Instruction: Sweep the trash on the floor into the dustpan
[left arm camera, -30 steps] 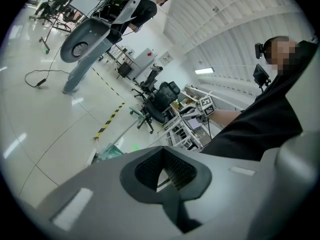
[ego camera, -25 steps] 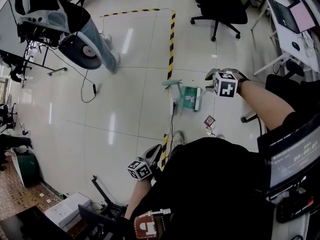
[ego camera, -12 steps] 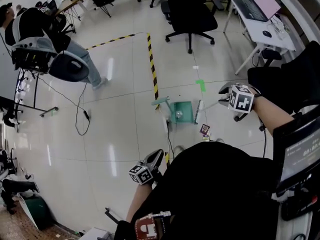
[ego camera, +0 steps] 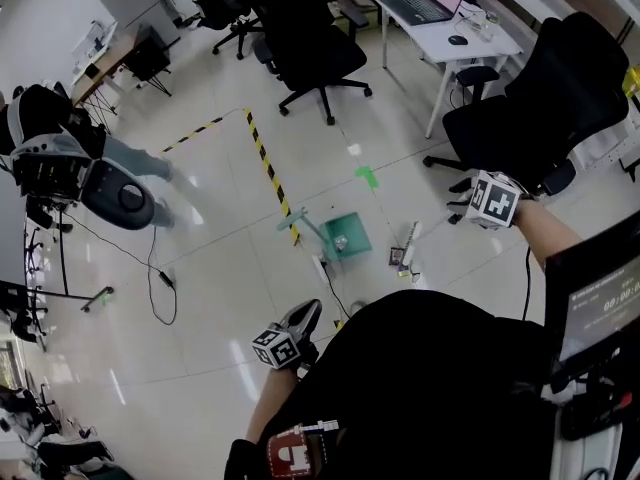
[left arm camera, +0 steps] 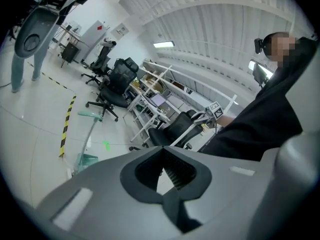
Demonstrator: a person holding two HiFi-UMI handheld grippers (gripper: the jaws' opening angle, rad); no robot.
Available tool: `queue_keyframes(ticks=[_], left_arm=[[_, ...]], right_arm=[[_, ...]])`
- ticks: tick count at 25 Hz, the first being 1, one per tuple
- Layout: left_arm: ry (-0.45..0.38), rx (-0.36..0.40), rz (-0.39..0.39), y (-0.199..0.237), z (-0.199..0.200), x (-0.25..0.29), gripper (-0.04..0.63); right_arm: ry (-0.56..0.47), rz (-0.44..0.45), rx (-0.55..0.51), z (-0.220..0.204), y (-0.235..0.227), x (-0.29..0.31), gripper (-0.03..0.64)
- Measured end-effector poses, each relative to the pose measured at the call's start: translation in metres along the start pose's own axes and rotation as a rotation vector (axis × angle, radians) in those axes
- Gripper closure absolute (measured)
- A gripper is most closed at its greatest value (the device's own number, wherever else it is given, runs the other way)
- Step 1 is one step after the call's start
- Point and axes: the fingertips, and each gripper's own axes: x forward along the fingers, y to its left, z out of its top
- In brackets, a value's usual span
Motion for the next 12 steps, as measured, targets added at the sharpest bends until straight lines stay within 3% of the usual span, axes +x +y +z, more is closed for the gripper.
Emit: queue_keyframes(ticks=[7,12], left_arm=[[0.012,0.106,0.005,-0.102,-0.049,0.031,0.594],[-0.045,0.067,0.047,-0.188,-0.121,0.048,0.595]], right_arm=[[-0.218,-0.042,0.083,-0.081,0.038,-0.071,0.500],[-0.358,-0.058,0.147,-0.145,0.081,-0.116,0.574]])
